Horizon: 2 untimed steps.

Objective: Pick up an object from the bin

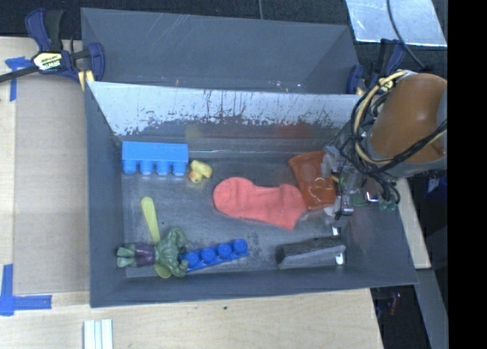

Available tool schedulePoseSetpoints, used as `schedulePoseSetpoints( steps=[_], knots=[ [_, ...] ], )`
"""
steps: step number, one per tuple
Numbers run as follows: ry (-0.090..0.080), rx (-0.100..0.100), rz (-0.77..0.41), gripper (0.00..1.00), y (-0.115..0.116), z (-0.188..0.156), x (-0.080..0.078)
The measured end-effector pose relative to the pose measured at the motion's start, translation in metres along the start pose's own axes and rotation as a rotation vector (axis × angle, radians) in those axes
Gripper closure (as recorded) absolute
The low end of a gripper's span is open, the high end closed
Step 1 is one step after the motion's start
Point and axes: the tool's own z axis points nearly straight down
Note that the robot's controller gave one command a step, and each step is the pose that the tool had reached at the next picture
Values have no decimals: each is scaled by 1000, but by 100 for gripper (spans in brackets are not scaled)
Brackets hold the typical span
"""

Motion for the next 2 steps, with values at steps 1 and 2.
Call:
schedulePoseSetpoints(
  steps=[1, 2],
  knots=[
    [-8, 4, -84, 0, 15, 11, -24],
    [-3, 6, -47, 0, 1, 20, -30]
  ],
)
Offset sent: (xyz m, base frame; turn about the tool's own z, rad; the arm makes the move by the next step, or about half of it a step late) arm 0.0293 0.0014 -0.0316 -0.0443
